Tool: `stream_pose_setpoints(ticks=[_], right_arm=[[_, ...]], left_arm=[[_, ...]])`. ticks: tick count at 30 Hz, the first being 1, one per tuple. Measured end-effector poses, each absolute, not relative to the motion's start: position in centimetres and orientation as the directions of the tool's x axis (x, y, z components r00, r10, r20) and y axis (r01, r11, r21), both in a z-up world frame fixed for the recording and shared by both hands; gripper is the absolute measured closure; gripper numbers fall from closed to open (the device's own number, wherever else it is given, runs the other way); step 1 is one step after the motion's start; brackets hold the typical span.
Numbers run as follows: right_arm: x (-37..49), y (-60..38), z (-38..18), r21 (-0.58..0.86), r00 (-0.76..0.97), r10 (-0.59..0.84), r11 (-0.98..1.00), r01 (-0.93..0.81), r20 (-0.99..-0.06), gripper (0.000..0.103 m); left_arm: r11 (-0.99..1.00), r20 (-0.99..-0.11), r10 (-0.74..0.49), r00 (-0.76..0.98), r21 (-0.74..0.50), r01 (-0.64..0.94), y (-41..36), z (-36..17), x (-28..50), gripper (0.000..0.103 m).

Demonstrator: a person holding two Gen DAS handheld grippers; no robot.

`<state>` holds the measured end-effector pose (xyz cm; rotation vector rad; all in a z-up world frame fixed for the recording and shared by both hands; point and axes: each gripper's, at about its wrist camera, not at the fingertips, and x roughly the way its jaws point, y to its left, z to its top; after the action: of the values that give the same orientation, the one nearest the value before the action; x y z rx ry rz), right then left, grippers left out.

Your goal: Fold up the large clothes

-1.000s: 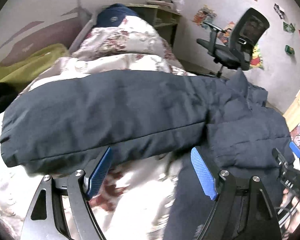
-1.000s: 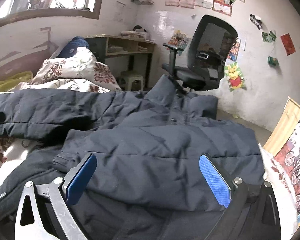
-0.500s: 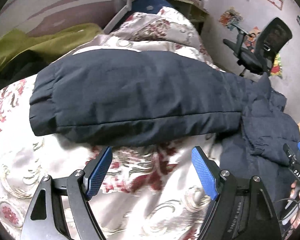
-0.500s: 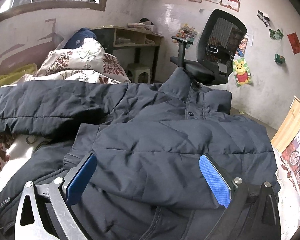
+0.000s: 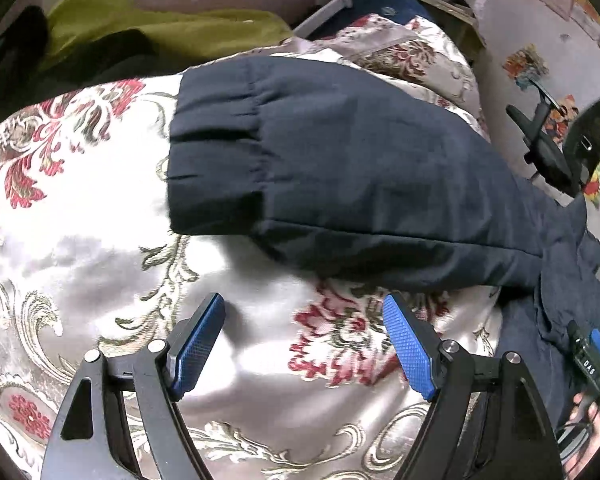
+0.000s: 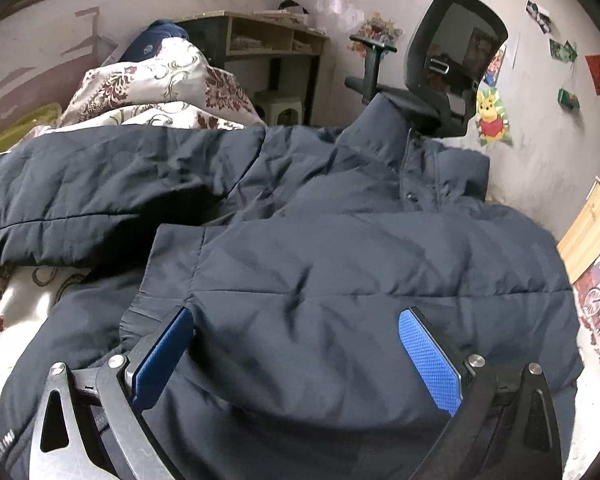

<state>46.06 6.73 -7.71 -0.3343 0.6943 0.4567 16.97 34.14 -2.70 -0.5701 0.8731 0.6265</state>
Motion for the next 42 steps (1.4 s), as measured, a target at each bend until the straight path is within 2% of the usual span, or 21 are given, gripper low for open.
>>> stream_pose_setpoints(ticks=[8,13,18,19,21,22,23,26,30,34,37,42], right_arm=[[46.5,8.3,-9.8,-0.171,0.662,0.250,0.847,-0.503,-0.706,0.000],[46.4,8.5,-10.6,-0.192,0.672,0.233,0.848,-0.494,-0.703,0.000],[46.0,8.4,-10.7,-0.203,0.680,0.230,0.846,-0.494,-0.696,0.000],[46.0,8.2,-10.6,-0.196,0.676,0.234,0.846,-0.495,-0.698,0.000],[45.9,8.0,-10.3,-0.182,0.669,0.243,0.848,-0.498,-0.703,0.000],[45.8,7.9,-10.2,-0.173,0.665,0.249,0.848,-0.500,-0.704,0.000],[45.7,7.7,-10.0,-0.162,0.661,0.258,0.848,-0.504,-0.705,0.000],[44.9,6.9,-9.2,-0.128,0.655,0.300,0.843,-0.522,-0.694,0.000],[43.8,5.8,-8.0,-0.132,0.674,0.323,0.837,-0.531,-0.664,0.000],[42.9,4.0,-6.2,-0.126,0.693,0.349,0.836,-0.535,-0.631,0.000],[42.5,2.3,-5.1,-0.119,0.705,0.355,0.842,-0.527,-0.614,0.000],[42.1,-1.1,-3.8,-0.113,0.718,0.339,0.858,-0.501,-0.608,0.000]], left_arm=[[0.608,-0.786,0.192,0.588,-0.375,-0.700,37.0,-2.5,15.7,0.026],[0.615,-0.772,0.198,0.604,-0.382,-0.690,37.6,-1.8,16.5,0.027],[0.596,-0.759,0.289,0.583,-0.334,-0.730,37.5,-1.1,17.1,0.027],[0.583,-0.756,0.304,0.579,-0.333,-0.741,37.6,-1.0,17.0,0.030],[0.560,-0.750,0.328,0.574,-0.335,-0.758,37.8,-0.9,17.1,0.049],[0.552,-0.745,0.336,0.577,-0.340,-0.761,37.7,-0.7,17.1,0.061],[0.546,-0.738,0.347,0.579,-0.343,-0.764,37.7,-0.4,17.1,0.068],[0.561,-0.694,0.413,0.589,-0.316,-0.765,36.8,1.0,17.0,0.080],[0.628,-0.587,0.511,0.628,-0.244,-0.739,34.0,4.4,17.5,0.085],[0.729,-0.450,0.532,0.717,-0.187,-0.658,29.9,8.6,18.3,0.086],[0.808,-0.390,0.468,0.793,-0.176,-0.563,26.2,11.5,19.0,0.086],[0.912,-0.345,0.267,0.900,-0.211,-0.352,20.1,14.3,20.6,0.086]])
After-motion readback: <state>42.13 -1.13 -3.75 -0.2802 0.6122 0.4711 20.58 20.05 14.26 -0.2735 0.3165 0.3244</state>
